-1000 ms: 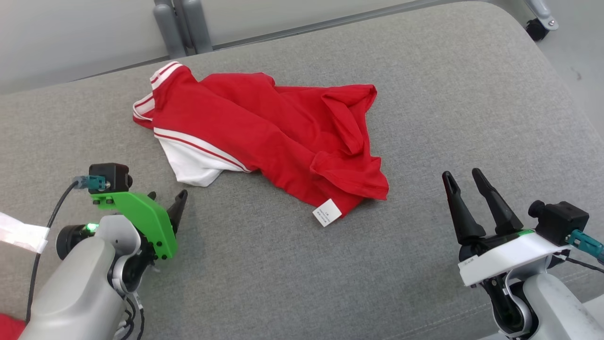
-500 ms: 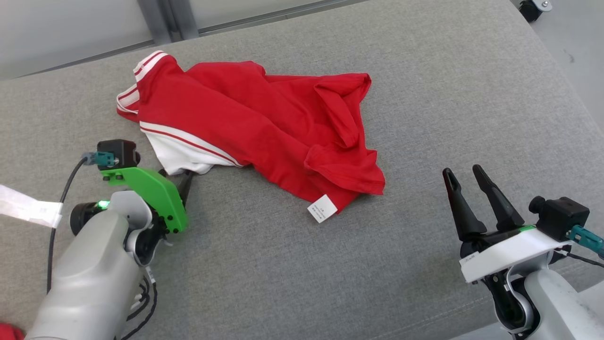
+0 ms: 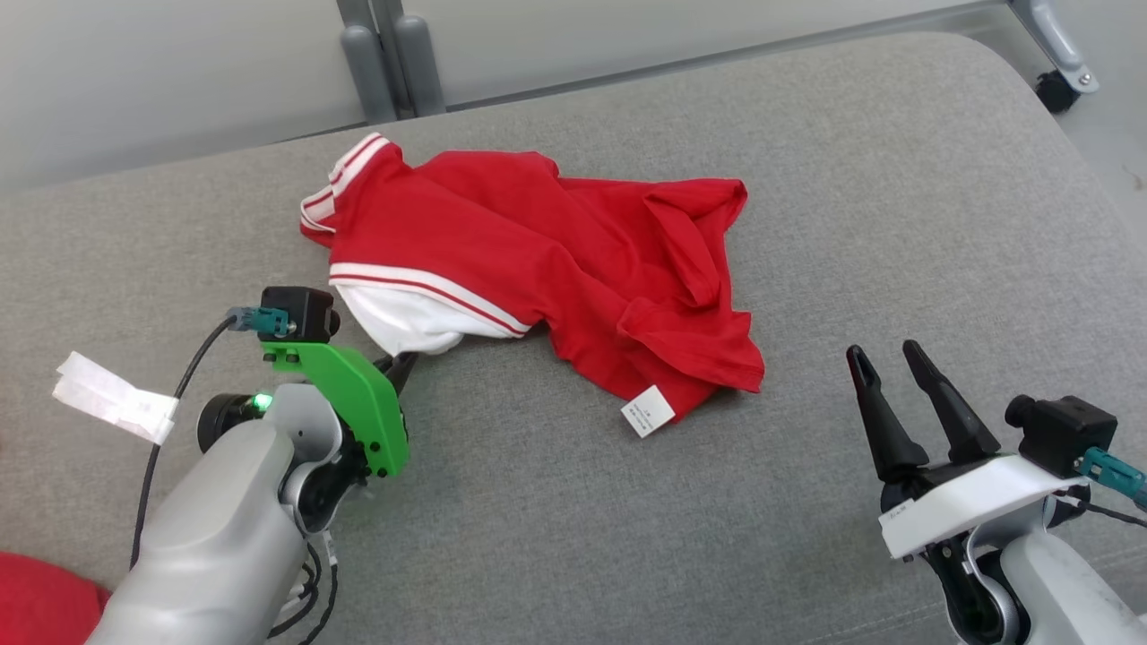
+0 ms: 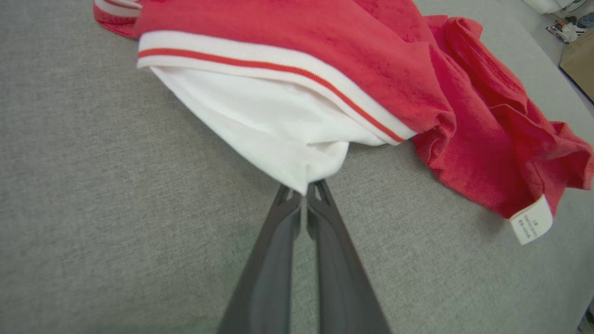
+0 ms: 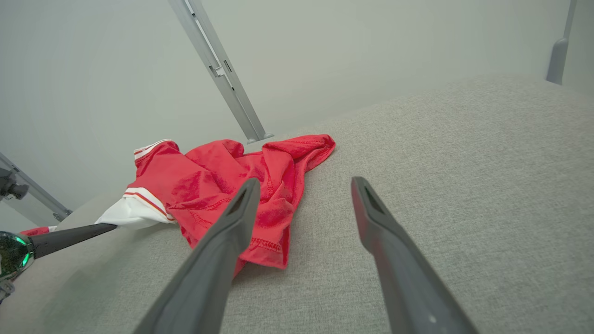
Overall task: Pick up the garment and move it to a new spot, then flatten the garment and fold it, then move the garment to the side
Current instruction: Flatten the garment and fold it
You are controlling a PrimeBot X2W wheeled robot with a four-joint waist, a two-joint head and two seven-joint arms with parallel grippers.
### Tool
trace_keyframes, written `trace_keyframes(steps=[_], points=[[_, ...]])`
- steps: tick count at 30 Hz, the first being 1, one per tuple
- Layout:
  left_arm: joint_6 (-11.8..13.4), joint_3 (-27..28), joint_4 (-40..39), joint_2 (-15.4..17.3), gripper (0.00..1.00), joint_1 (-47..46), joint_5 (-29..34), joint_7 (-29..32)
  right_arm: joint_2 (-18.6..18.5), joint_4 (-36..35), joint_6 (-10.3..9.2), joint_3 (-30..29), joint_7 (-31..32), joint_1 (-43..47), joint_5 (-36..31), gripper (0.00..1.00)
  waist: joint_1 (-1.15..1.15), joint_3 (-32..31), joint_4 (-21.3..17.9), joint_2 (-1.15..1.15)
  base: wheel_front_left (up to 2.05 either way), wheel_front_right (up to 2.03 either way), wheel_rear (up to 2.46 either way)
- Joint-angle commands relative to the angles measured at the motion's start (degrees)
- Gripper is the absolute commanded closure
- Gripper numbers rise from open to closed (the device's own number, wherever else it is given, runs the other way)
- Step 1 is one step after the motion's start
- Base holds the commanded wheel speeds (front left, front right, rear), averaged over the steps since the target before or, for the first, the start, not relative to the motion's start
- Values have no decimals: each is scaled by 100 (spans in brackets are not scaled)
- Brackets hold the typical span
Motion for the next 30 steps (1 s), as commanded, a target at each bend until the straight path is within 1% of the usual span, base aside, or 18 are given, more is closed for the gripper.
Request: trace_keyframes(steps=[1,5,8,9,12,15,18,21,22,23,27,28,30], points=[[-26,-77,-188,168,100,144,-158,194,-50,44,-2,13,-6,126,37,0,0,-266,227,0,0,0,0],[-26,-295,-954,736,100,389,-564,1098,-141,100,-2,67,98,163,61,0,0,-413,328,0,0,0,0],[-24,-317,-1557,1281,100,582,-909,1809,-209,115,-2,69,171,129,108,0,0,-452,354,0,0,0,0],[9,-301,-1722,1459,100,697,-1014,2054,-226,111,-2,70,180,120,113,0,0,-454,353,0,0,0,0],[169,-299,-2152,1860,100,1053,-1317,2589,-265,141,-2,64,204,146,176,0,0,-450,333,0,0,0,0],[389,-202,-2578,2132,100,1436,-1576,2720,-312,181,-2,-15,198,192,212,0,0,-416,298,0,0,0,0],[641,-102,-2968,2366,100,1925,-1663,2537,-350,193,-2,-104,179,227,208,0,0,-396,245,0,0,0,0],[851,17,-3298,2481,100,2339,-1722,2221,-377,174,-2,-169,170,289,206,0,0,-381,221,0,0,0,0],[937,66,-3403,2513,52,2482,-1687,2040,-372,162,-2,-181,163,332,195,0,0,-377,222,0,0,0,0],[992,78,-3468,2526,0,2592,-1641,1915,-360,160,-2,-183,161,356,183,0,0,-372,228,0,0,0,0],[1255,194,-3719,2465,0,2873,-1240,1047,-306,92,-2,-133,181,382,128,0,0,-380,286,0,0,0,0],[1349,247,-3799,2440,0,2927,-1062,726,-306,80,-3,-128,182,396,120,0,0,-392,312,0,0,0,0],[1528,373,-3937,2365,0,3056,-893,198,-323,38,-2,-109,197,411,81,0,0,-410,371,0,0,0,0]])
